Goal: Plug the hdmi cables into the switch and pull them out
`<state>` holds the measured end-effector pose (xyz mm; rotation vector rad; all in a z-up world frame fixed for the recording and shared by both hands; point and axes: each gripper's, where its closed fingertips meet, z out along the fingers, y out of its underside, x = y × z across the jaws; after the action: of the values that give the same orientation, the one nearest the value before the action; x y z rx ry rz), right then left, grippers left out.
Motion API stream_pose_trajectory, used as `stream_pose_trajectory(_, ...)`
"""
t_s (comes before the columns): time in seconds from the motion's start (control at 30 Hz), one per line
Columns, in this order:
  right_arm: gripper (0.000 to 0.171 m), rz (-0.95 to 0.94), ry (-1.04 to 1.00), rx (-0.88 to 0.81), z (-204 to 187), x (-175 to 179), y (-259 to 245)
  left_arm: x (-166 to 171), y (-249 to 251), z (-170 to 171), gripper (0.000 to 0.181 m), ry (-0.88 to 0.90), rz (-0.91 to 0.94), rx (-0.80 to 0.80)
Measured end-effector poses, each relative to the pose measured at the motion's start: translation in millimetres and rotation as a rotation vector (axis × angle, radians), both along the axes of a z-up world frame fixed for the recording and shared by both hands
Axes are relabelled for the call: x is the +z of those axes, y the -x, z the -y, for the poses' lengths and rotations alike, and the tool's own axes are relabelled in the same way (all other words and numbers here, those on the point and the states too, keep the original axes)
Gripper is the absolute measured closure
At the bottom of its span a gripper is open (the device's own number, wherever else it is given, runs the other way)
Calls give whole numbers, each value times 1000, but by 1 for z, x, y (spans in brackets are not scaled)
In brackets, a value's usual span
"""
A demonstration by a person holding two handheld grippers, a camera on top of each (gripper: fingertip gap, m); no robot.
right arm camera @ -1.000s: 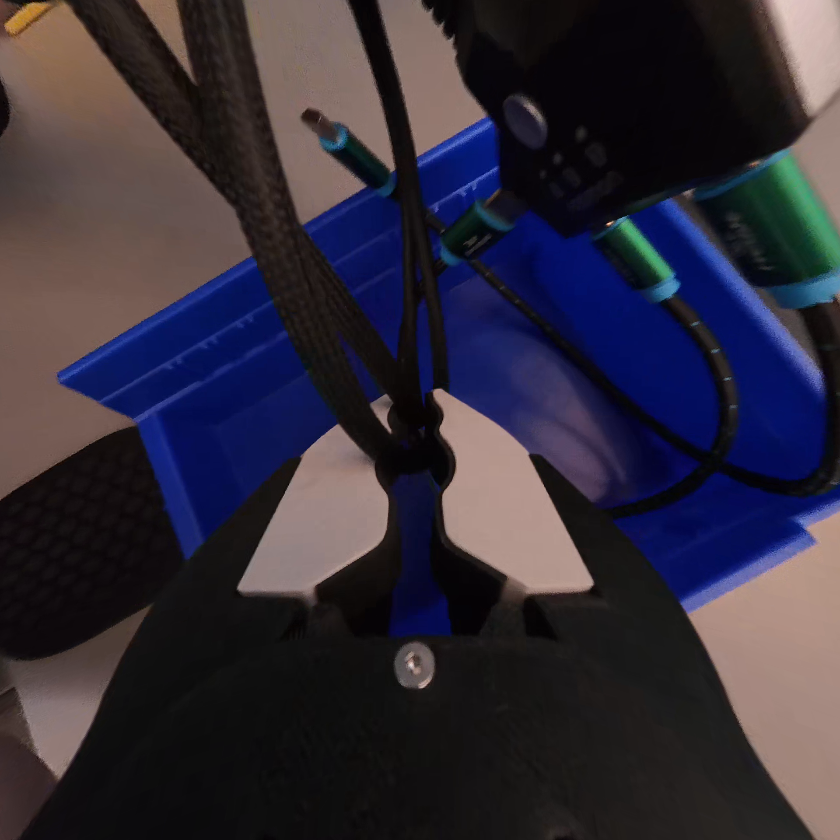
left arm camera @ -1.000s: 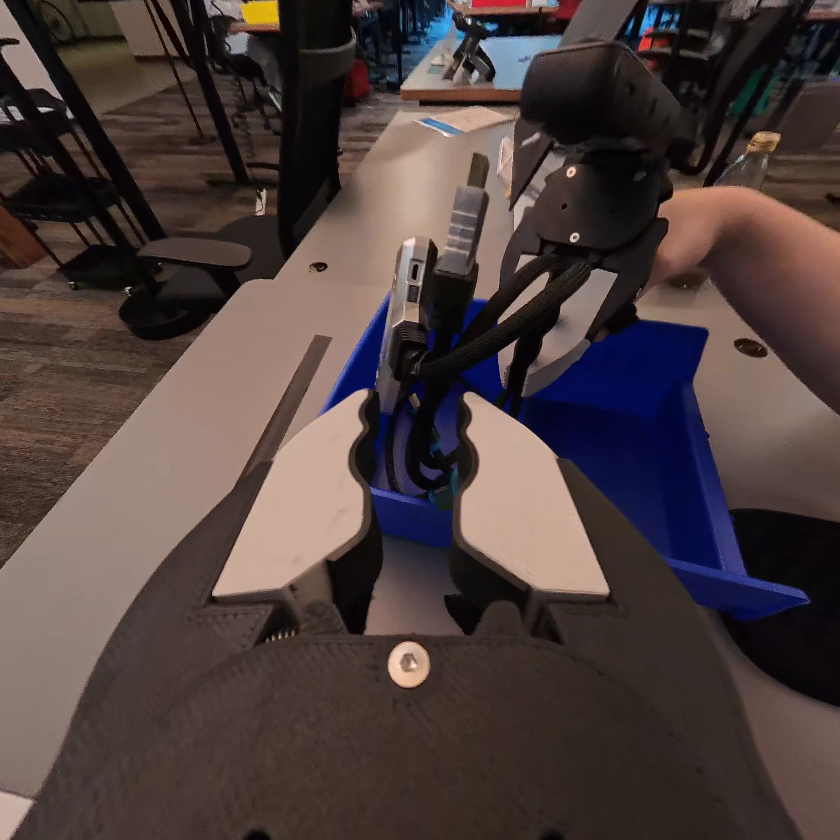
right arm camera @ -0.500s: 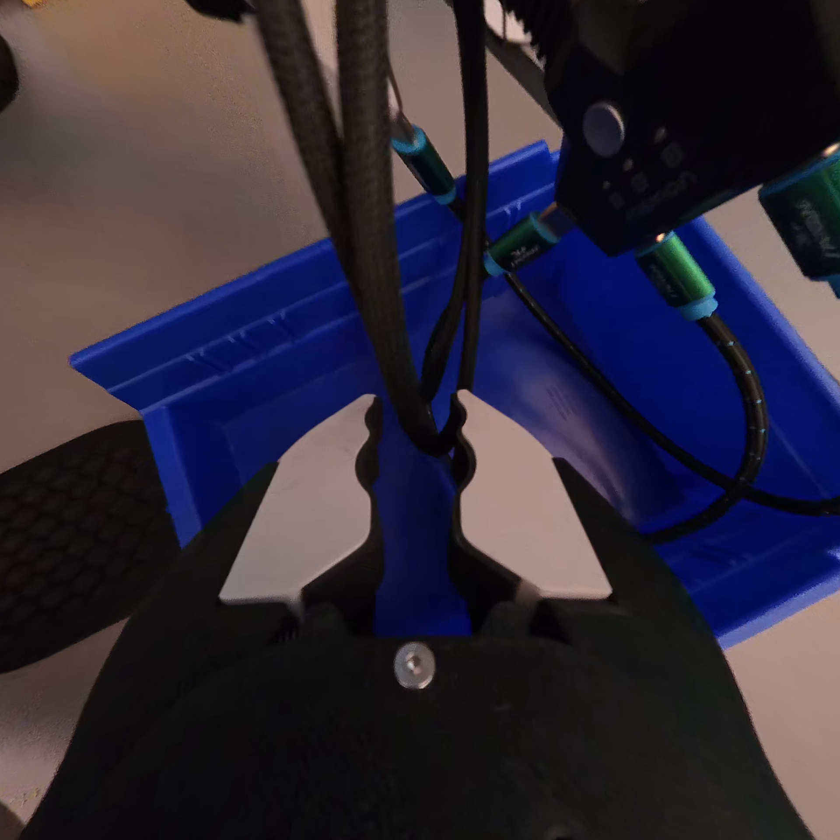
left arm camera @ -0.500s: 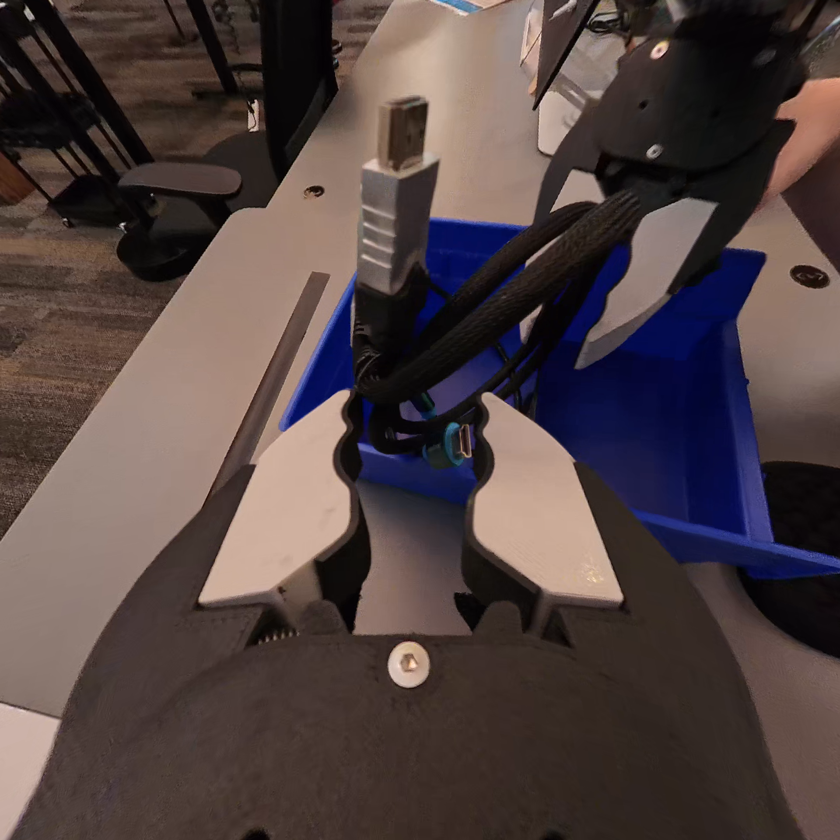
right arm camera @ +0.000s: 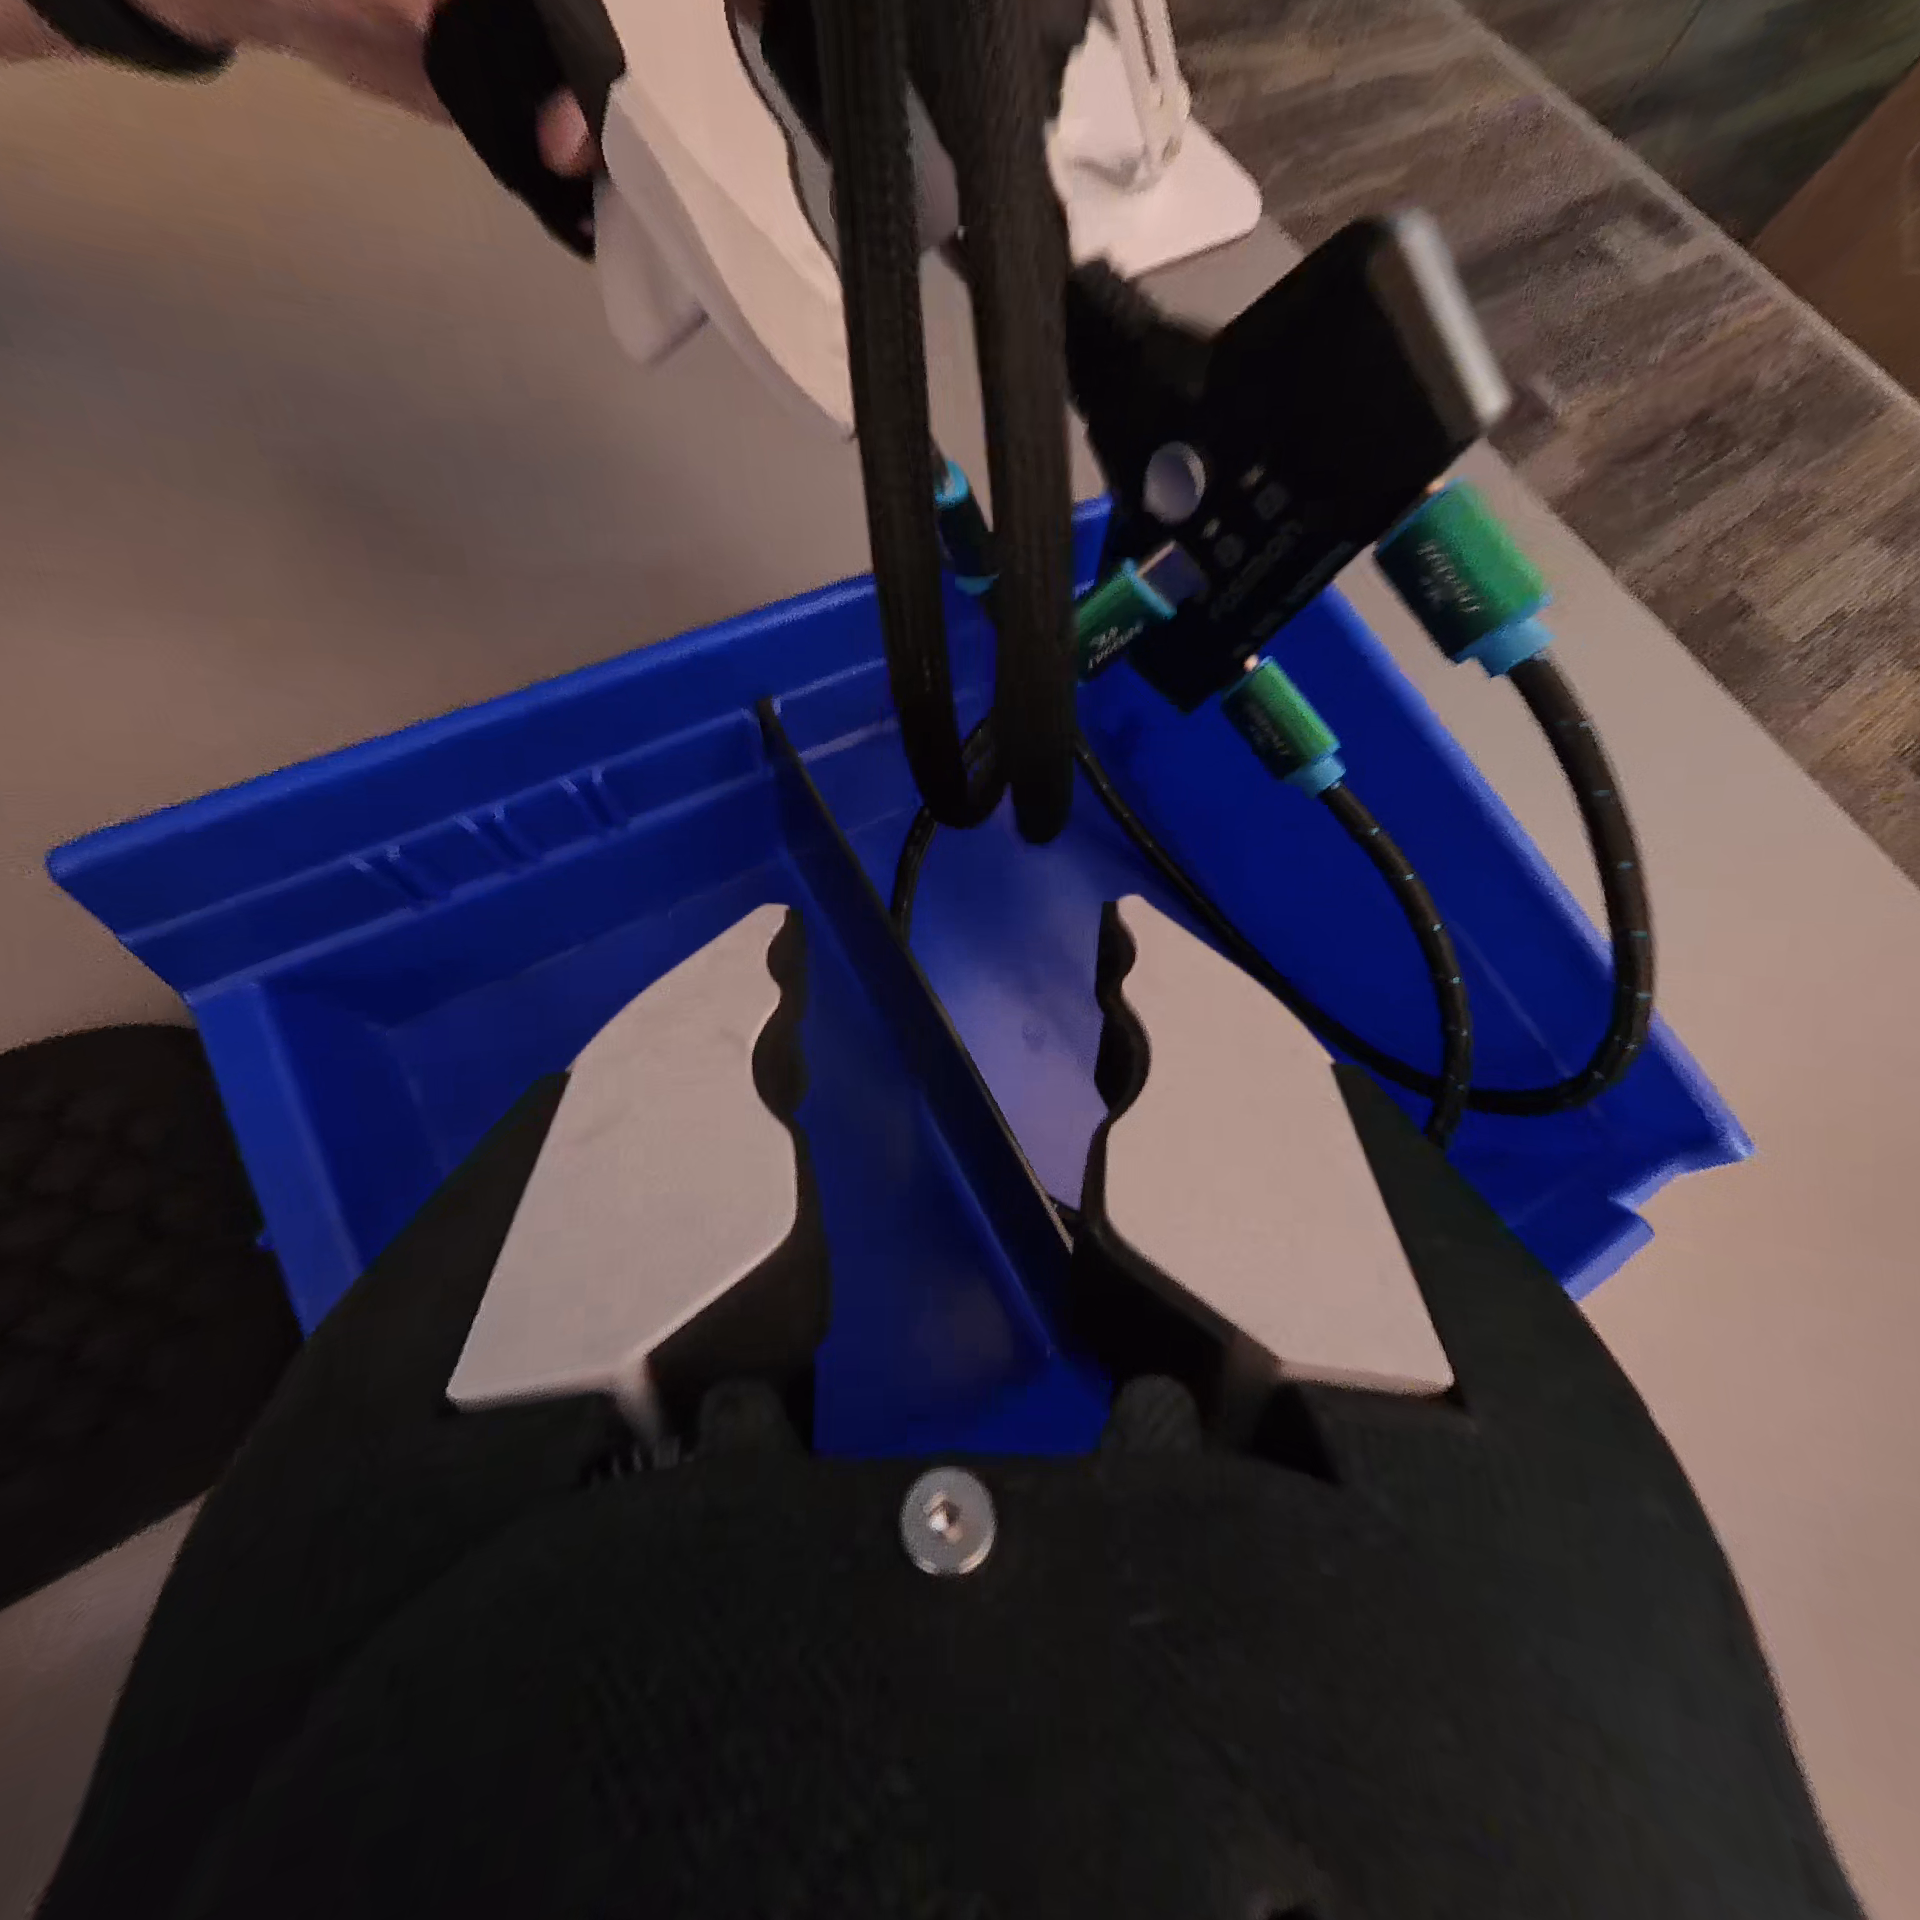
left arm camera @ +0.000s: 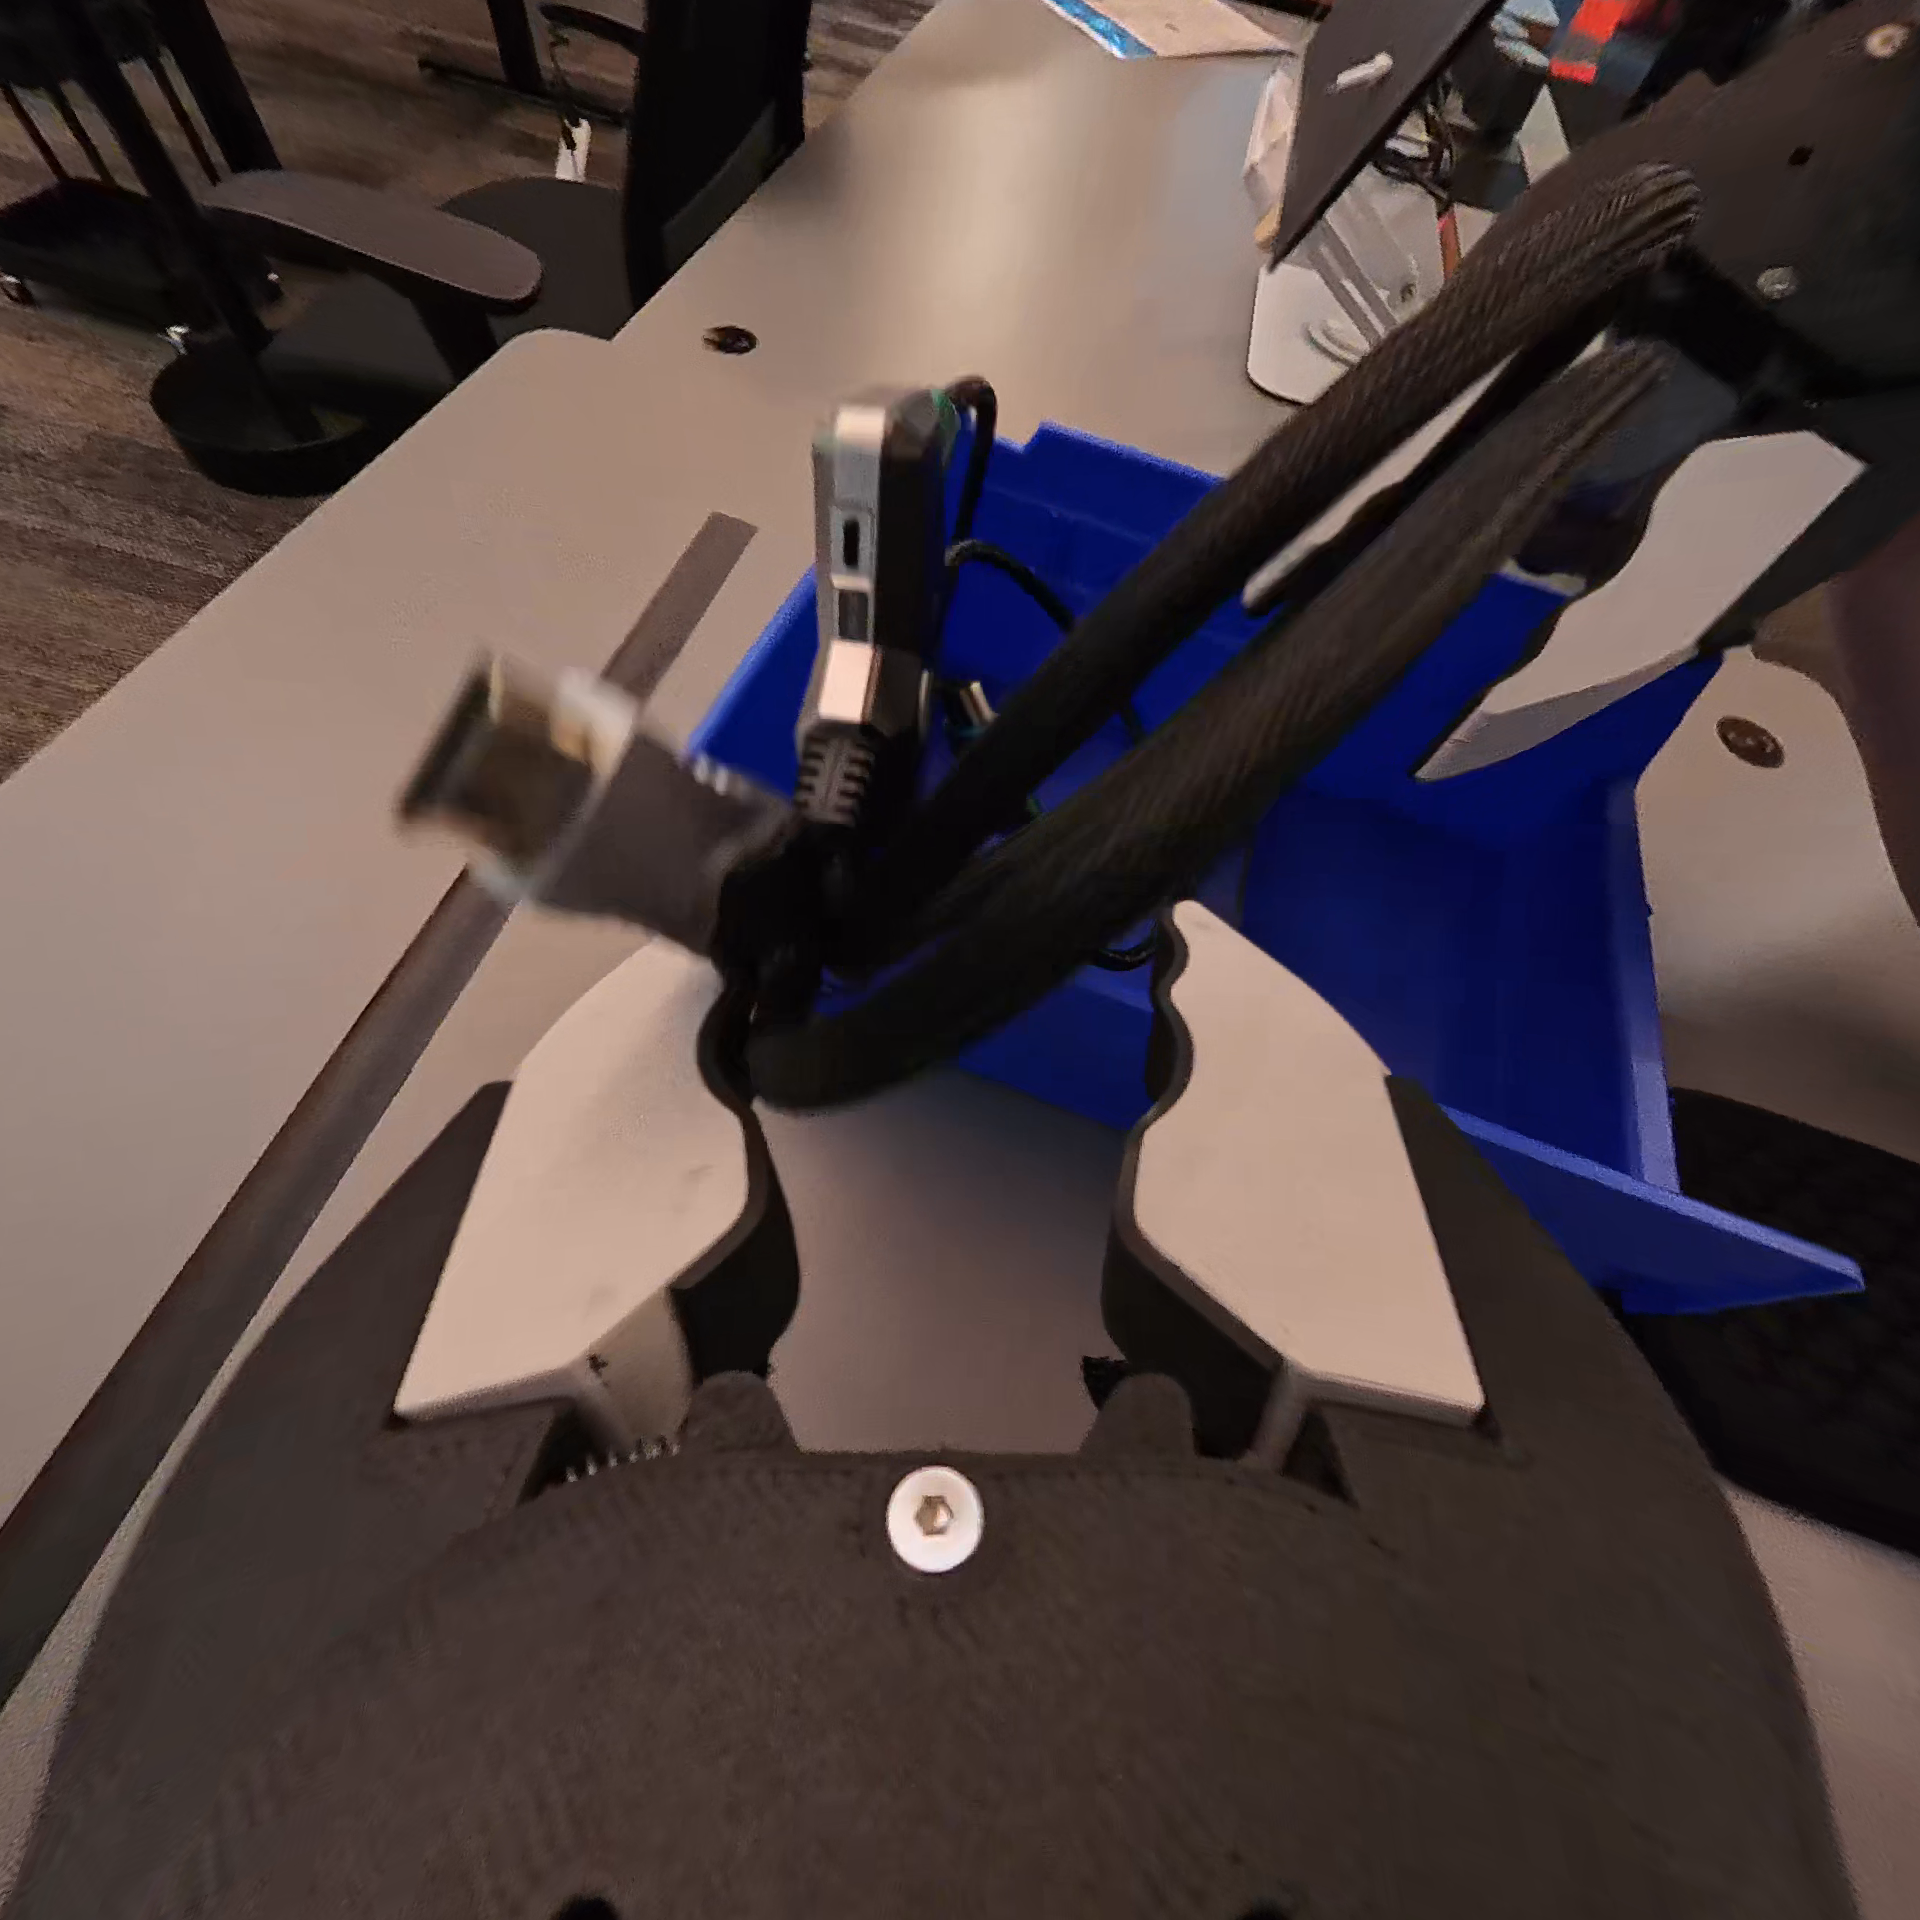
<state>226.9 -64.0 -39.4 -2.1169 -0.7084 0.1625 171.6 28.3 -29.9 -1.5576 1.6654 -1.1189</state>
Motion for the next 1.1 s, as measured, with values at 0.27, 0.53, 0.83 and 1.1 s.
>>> stream_pose_trajectory(0.27,115,-60,-148,-10,5,29,-1,-17,27,-9,93,77,-25,86)
stream_pose_trajectory(0.53,113,-80,-263,-25,16,54,5,-43,73,-9,96,150,-88,116)
stream_pose_trajectory(0.83,100,-183,-672,-46,59,171,47,10,187,5,102,6,22,224)
stream_pose_trajectory(1.1,108,-129,-864,-23,67,239,107,70,355,-21,85,-271,74,603)
